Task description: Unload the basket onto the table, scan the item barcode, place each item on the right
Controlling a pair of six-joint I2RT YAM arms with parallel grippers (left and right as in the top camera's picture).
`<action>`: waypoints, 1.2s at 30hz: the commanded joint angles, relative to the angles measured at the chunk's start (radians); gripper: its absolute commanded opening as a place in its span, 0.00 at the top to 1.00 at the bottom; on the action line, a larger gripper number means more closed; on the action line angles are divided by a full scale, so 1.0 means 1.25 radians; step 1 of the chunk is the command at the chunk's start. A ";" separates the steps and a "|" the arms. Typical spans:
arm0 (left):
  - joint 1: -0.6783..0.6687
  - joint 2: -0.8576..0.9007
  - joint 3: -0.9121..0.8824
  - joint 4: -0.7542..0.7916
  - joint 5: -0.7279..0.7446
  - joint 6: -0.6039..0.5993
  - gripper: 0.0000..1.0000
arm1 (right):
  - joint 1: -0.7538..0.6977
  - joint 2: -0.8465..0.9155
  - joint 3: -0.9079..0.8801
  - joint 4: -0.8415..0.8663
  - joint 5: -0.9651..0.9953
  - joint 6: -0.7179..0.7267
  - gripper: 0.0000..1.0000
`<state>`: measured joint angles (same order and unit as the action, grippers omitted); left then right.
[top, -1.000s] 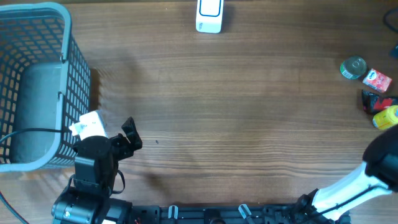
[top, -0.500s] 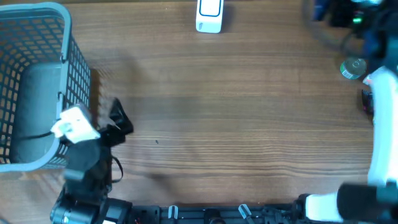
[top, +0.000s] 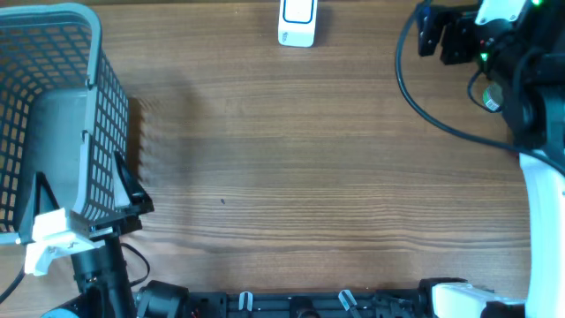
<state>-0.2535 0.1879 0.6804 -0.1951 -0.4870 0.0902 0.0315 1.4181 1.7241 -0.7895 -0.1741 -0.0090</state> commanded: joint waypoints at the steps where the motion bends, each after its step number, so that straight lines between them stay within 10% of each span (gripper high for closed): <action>1: -0.003 -0.008 0.009 0.004 -0.017 0.030 0.00 | 0.003 0.021 0.000 -0.035 0.017 -0.013 0.00; 26: -0.004 -0.007 0.002 -0.268 0.115 -0.043 0.00 | 0.003 0.126 -0.002 -0.069 0.032 -0.013 0.00; 36: 0.186 -0.072 -0.365 0.278 0.439 -0.012 0.00 | 0.003 0.130 -0.002 -0.069 0.032 -0.013 0.00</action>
<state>-0.0704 0.1627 0.3702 0.0788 -0.1123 0.0696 0.0315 1.5654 1.7233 -0.8761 -0.1478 -0.0132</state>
